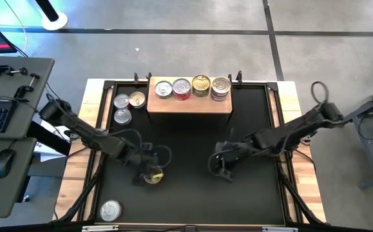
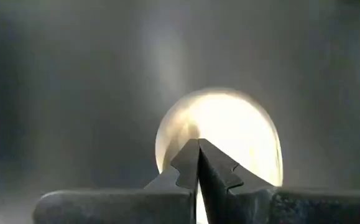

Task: Stack canned seafood by type on shelf
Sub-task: Stack the bottom blue tuna can on top of the other blue tuna cans

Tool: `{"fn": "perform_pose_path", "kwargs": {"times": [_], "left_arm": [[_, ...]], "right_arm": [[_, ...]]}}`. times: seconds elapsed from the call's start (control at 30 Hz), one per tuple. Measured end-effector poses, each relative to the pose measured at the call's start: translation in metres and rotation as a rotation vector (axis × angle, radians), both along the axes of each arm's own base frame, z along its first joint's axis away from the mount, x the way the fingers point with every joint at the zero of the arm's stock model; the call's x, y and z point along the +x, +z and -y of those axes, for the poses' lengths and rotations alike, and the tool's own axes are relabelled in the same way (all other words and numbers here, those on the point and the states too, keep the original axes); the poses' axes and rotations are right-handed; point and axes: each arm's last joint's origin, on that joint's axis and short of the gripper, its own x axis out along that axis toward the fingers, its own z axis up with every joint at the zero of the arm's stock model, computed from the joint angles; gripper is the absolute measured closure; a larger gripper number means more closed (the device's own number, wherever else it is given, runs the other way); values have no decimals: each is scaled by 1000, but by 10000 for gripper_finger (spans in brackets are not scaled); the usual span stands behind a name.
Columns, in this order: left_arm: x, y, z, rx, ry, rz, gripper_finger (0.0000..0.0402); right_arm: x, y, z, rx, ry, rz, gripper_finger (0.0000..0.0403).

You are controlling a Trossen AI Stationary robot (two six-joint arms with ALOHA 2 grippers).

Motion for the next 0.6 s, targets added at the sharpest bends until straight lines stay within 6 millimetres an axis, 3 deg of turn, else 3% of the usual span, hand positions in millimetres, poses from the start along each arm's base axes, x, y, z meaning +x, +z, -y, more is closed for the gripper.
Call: {"fn": "perform_pose_path", "kwargs": {"times": [0.13, 0.23, 0.4, 0.6], "left_arm": [[-32, -5, 22, -58, -33, -49, 402], [-42, -7, 31, -75, -11, -50, 402], [-29, -8, 28, -75, 68, 31, 402], [-9, -29, 15, -35, 104, -26, 402]], "right_arm": [[23, -25, -9, -35, 65, 19, 403], [36, -38, -14, -20, 79, 47, 403], [44, -49, -21, -16, 96, 71, 403], [38, -48, -30, -40, 162, 76, 403]]}}
